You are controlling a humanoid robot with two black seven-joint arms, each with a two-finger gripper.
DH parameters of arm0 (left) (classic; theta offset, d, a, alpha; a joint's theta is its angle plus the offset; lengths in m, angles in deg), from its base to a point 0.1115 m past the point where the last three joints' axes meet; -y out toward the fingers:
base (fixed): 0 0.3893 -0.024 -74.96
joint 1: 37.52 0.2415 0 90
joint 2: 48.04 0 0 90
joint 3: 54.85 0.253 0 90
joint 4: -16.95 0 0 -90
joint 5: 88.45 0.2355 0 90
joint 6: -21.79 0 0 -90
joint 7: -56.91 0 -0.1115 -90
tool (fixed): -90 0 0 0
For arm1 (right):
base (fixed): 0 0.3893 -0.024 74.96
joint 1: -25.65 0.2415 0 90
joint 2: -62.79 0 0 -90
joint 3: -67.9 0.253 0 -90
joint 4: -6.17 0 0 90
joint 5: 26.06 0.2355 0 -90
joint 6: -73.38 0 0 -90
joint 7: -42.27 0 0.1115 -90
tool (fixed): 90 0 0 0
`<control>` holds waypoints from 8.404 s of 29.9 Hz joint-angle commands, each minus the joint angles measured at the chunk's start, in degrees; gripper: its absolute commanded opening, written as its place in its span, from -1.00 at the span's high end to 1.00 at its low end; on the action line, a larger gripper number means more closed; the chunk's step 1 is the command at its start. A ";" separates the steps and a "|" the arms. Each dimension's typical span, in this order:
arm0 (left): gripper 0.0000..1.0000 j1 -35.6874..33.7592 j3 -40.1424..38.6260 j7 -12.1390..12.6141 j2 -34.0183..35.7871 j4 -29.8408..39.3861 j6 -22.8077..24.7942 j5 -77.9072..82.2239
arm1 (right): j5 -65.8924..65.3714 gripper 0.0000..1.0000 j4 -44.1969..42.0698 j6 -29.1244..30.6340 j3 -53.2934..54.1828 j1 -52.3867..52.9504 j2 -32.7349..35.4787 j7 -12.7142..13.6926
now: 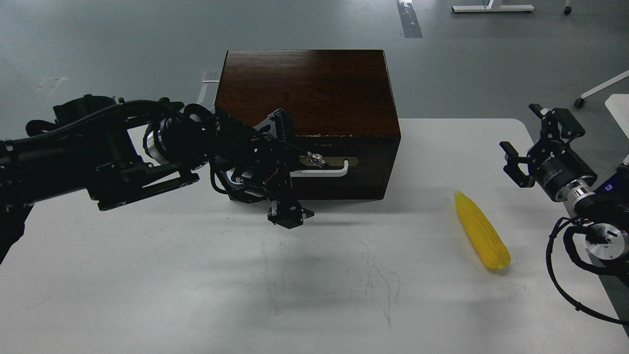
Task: Put corn in drawer with both arms
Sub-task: 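Hook the drawer handle with the left gripper and pull toward the robot, then hold the left gripper at the opened drawer front, then lift the left gripper away from the drawer and retract it, then reach the right gripper to the yellow corn and grasp it, then lift the corn with the right gripper and carry it over the drawer, then lower the corn into the open drawer and release it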
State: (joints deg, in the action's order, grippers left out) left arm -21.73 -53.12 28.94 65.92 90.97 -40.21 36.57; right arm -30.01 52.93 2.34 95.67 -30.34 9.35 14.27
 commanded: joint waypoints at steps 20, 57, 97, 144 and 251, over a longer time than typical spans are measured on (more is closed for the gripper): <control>-0.96 0.03 1.79 -0.03 7.24 15.97 0.00 -0.01 | -0.01 -1.00 0.08 -0.68 0.00 -0.09 0.26 0.00; -0.96 -0.15 2.14 -0.03 8.91 17.65 0.00 -0.01 | -0.01 -1.00 0.00 -0.68 0.00 -0.35 0.61 0.00; -0.96 -6.12 0.31 -0.03 16.63 23.45 -5.59 -1.86 | -0.01 -1.00 -0.18 -0.68 0.27 -0.79 0.61 0.00; -0.96 35.45 -8.67 -0.03 28.86 -14.43 0.00 -128.00 | -56.75 -1.00 12.30 0.02 -11.67 0.34 20.38 0.00; -0.96 35.89 -10.87 -0.03 30.71 -14.34 0.00 -127.82 | -72.87 0.27 19.86 -27.58 -83.93 78.66 -31.55 0.00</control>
State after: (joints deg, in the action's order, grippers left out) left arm 14.15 -64.06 28.91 96.62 76.62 -40.21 -91.35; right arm -102.90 73.18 -25.24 11.76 48.35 -22.21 14.27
